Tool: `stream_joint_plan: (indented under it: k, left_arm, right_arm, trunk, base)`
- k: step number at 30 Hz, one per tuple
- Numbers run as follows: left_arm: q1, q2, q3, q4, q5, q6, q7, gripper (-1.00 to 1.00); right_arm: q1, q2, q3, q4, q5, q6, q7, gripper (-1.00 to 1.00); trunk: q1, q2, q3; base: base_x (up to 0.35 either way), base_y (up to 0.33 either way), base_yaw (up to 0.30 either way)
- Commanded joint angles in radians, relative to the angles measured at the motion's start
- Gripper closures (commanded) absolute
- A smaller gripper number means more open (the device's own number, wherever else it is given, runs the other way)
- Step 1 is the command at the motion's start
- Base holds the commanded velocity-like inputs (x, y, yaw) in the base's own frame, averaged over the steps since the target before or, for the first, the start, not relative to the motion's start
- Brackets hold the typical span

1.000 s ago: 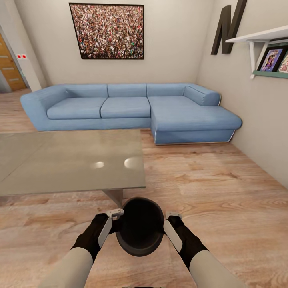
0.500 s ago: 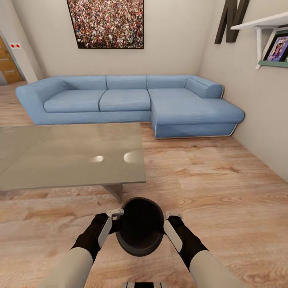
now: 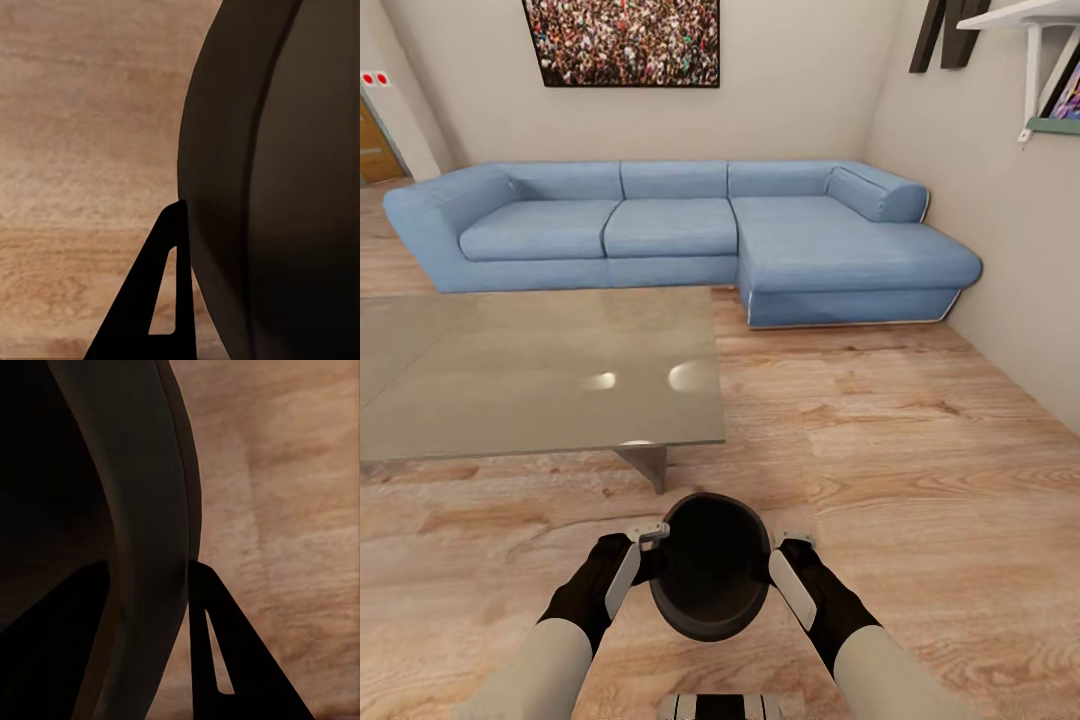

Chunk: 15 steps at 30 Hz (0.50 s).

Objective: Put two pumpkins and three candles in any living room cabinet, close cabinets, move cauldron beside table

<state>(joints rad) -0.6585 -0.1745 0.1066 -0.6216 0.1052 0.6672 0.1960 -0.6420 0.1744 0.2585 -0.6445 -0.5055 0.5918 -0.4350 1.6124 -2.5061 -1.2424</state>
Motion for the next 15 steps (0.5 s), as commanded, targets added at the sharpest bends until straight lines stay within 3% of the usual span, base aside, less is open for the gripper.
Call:
stream_joint_plan:
  k: [1,5,15]
  left_arm:
    - [-0.001,0.0,0.011,0.0,0.007,0.0,0.0,1.0]
    - [-0.001,0.0,0.011,0.0,0.007,0.0,0.0,1.0]
    - [-0.001,0.0,0.011,0.0,0.007,0.0,0.0,1.0]
  right_arm:
    - [-0.001,0.0,0.007,-0.001,-0.014,-0.007,0.001,1.0]
    - [-0.001,0.0,0.007,-0.001,-0.014,-0.007,0.001,1.0]
    - [-0.001,0.0,0.007,-0.001,-0.016,-0.006,0.001,1.0]
  trunk:
    - [0.0,0.0,-0.004]
    - [0.002,-0.001,-0.019]
    - [0.002,-0.001,-0.019]
  base:
    - [0.0,0.0,0.0]
    - [0.0,0.0,0.0]
    - [0.0,0.0,0.0]
